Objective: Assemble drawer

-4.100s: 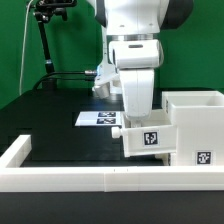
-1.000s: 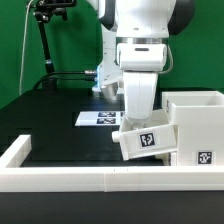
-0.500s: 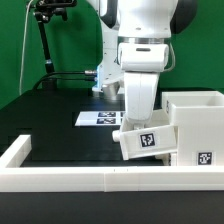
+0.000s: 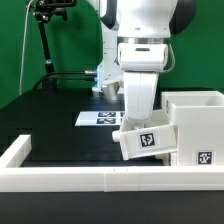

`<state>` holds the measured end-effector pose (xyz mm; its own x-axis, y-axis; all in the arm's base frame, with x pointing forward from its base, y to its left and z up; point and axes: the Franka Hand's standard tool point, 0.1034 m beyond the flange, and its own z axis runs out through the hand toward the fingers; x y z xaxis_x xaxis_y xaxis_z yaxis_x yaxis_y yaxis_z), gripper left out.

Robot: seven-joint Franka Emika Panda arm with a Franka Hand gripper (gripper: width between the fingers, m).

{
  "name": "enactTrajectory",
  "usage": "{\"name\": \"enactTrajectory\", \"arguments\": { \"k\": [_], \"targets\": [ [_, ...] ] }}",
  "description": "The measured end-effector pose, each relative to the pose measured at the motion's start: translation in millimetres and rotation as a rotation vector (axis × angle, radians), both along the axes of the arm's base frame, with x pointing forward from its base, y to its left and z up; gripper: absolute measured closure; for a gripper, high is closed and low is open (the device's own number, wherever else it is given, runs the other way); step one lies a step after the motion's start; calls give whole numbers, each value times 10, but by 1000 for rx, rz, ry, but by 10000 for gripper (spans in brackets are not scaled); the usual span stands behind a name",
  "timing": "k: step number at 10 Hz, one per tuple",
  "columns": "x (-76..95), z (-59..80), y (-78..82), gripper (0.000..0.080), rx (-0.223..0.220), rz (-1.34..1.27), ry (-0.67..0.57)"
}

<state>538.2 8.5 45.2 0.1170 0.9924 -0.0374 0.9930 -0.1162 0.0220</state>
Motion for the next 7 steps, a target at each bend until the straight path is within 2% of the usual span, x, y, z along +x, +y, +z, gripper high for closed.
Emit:
{"name": "enactTrajectory", "arguments": {
  "k": [4, 6, 7],
  "targets": [
    [7, -2, -49, 755, 9, 27, -1],
    [13, -21, -233, 755, 70, 57, -6],
    [10, -23, -251, 755, 79, 62, -6]
  ]
}}
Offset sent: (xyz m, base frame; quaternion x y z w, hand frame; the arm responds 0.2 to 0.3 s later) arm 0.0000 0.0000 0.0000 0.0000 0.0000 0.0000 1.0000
